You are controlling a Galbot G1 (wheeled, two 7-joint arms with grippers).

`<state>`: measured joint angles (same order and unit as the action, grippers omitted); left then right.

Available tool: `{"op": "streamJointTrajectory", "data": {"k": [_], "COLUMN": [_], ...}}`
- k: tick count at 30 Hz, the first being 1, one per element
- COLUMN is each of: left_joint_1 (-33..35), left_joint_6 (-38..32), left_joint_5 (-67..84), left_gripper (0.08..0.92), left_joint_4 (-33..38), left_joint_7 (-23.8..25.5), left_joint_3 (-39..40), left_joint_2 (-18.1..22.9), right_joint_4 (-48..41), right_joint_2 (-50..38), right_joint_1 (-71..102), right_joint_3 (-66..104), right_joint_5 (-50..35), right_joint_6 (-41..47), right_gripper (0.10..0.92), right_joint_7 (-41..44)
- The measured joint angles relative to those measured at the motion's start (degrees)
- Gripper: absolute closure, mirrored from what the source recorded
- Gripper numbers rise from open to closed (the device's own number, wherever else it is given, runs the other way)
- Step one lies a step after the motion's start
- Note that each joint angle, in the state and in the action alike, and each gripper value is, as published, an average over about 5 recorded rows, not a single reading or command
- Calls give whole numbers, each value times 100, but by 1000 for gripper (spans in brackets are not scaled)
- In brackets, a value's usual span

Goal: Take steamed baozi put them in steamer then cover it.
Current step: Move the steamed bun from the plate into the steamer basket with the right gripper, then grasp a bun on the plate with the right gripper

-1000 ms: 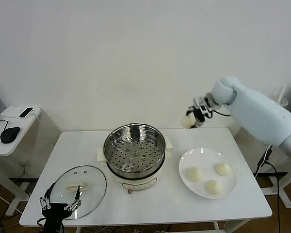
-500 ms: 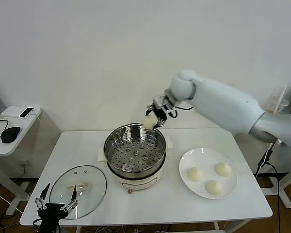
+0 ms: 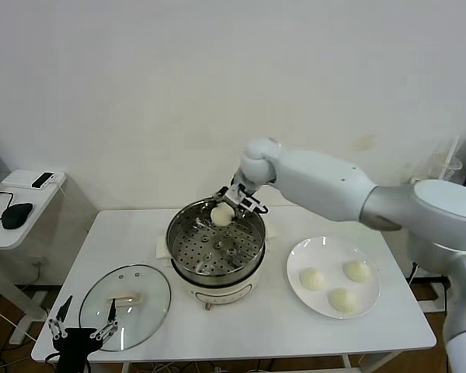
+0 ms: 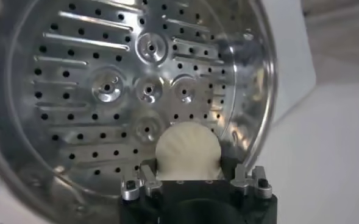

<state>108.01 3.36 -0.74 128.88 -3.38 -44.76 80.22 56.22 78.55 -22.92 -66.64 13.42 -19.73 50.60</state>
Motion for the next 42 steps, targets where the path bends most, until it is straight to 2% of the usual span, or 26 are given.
{"op": "streamJointTrajectory", "data": {"k": [11, 14, 19, 24, 32, 42], "left_joint_1": [-73, -83, -96, -123, -142, -190], "left_joint_6": [0, 2, 14, 22, 88, 209], "left_joint_5": [55, 58, 58, 56, 129, 273], "left_gripper": [177, 177, 177, 177, 177, 177], "left_joint_4": [-68, -67, -31, -28, 28, 125], "left_joint_7": [1, 1, 1, 3, 18, 40], "left_joint_3": [-41, -40, -18, 17, 39, 71], "left_joint_2": [-54, -64, -78, -93, -169, -321], "right_joint_4": [-565, -651, -697, -584, 138, 1664], "right_joint_2": [455, 498, 499, 363, -281, -1810], "right_joint_1": [191, 214, 186, 31, -471, -955], "right_joint_3": [-62, -74, -82, -109, -112, 11], "right_joint_5": [672, 765, 789, 448, -572, -1585], "right_joint_6": [-617, -709, -777, -667, 299, 2180], "right_gripper": [371, 340, 226, 203, 203, 203], "right_joint_7": [-271, -311, -320, -214, 70, 464]}}
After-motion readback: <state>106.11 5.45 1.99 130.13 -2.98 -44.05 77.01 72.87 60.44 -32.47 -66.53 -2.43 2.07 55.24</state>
